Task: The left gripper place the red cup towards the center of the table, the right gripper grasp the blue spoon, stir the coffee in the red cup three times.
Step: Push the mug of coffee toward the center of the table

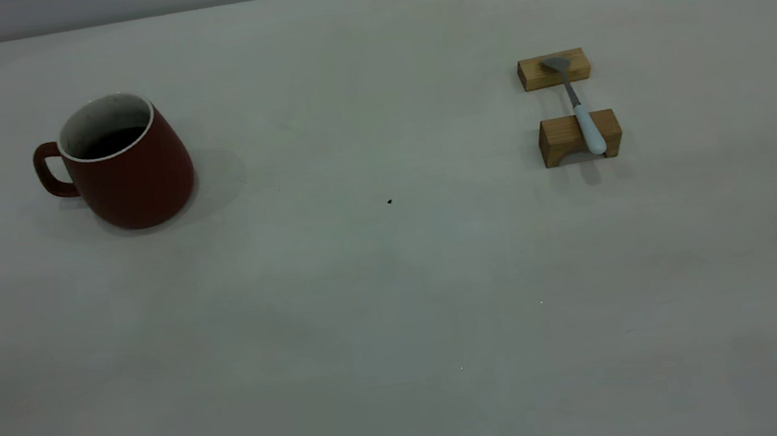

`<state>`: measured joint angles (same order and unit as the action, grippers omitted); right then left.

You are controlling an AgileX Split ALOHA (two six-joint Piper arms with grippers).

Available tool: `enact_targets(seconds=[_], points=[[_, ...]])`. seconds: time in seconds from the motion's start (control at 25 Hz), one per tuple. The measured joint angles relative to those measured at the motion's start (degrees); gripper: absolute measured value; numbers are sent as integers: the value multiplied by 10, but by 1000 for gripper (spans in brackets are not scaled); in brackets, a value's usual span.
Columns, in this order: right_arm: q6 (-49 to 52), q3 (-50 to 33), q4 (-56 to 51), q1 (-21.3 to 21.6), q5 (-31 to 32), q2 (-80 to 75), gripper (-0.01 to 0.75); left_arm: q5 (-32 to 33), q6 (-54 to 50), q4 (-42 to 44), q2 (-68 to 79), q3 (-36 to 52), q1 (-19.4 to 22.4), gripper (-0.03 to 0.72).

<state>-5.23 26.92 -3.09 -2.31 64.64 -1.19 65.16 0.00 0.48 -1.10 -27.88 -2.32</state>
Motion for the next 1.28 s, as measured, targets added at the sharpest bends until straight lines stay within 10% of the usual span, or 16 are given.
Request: enact_targets(seconds=[1.28], points=[[0,0,0,0,0,0,331,-8,0,2,48,-49,0,243]])
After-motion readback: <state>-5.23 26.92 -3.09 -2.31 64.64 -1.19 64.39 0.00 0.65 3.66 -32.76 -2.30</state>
